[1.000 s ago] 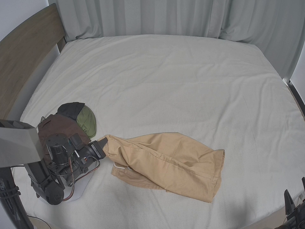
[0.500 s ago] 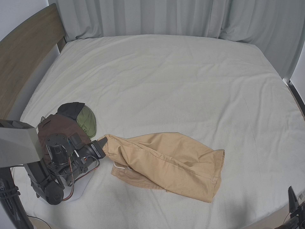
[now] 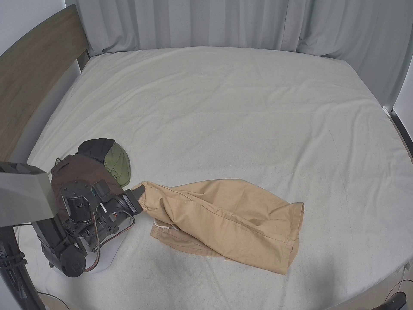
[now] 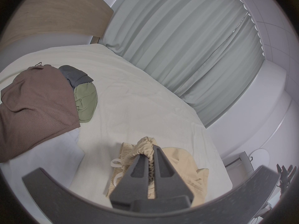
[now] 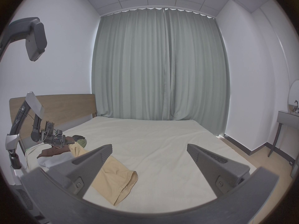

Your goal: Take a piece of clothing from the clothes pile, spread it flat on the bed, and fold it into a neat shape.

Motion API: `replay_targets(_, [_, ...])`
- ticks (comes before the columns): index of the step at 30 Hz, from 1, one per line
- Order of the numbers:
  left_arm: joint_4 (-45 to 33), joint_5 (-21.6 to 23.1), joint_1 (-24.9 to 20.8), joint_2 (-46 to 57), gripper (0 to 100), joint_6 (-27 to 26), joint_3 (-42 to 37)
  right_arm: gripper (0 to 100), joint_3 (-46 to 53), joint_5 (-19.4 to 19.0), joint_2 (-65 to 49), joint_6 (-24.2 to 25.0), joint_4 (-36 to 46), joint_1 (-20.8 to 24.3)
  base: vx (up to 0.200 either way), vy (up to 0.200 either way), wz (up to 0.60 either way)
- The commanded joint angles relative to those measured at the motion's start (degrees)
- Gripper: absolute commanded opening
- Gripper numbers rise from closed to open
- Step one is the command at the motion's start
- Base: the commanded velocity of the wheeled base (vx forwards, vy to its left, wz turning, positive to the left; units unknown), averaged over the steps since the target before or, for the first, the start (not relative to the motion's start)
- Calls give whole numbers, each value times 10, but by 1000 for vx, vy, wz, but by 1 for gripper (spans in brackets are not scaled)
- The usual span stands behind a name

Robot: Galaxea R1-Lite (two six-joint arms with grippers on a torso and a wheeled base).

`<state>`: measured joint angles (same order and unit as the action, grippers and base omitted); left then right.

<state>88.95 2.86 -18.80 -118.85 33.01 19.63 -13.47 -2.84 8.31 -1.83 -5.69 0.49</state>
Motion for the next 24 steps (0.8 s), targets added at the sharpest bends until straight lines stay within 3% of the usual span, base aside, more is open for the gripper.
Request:
replay_targets(1, [3,-1,0,0,0,0,1,100,-7,-6,47,0,2,5,0,0,0])
replay_targets(5, [2,-1,0,1,0,0,0,100,1,-52,96,20,4,25,0,0,0])
replay_targets(10, [3,-1,0,-2,0,0,1,100,3,-81,136,31,9,34,0,0,0])
replay_targets(16, [2,-1,0,-2,0,0,1,100,4,-89,172,24,33,41,0,0,0])
replay_targets(24, [2,-1,0,-4,0,0,1,100,6,-103,231,24,40,101,0,0,0])
